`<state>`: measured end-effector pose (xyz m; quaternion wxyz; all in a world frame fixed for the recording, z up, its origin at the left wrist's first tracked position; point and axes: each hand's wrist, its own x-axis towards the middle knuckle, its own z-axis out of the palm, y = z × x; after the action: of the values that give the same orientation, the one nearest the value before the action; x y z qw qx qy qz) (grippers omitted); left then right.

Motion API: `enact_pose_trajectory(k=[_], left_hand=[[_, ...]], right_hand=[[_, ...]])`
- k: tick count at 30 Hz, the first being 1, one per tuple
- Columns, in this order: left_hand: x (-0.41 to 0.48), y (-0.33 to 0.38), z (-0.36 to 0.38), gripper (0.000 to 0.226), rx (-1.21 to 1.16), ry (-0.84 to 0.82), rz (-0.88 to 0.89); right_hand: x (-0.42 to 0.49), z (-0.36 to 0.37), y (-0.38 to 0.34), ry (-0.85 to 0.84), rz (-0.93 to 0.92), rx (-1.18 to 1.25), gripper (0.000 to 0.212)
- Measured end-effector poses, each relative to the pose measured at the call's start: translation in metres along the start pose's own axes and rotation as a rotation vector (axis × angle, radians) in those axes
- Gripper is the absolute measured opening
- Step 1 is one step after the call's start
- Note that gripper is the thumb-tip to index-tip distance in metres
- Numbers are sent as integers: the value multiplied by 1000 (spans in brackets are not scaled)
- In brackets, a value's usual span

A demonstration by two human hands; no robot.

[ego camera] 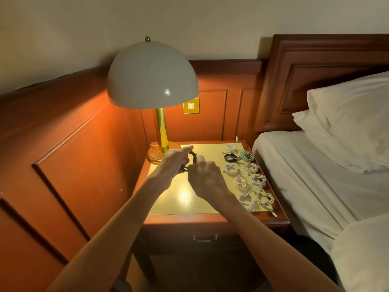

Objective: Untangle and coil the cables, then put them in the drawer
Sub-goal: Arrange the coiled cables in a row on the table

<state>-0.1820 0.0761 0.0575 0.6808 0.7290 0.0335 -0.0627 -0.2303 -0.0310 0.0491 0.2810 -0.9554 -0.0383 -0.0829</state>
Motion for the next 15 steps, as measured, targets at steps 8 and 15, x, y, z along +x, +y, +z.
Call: enact_pose_trajectory(k=[8,15], left_hand=[[17,-4,-5,21,204,85,59],[25,-12,5,34,269,139,121]], right_hand=[[-10,11,-5,-32,48,457,41],[-19,19,-4,-9,177,648,40]])
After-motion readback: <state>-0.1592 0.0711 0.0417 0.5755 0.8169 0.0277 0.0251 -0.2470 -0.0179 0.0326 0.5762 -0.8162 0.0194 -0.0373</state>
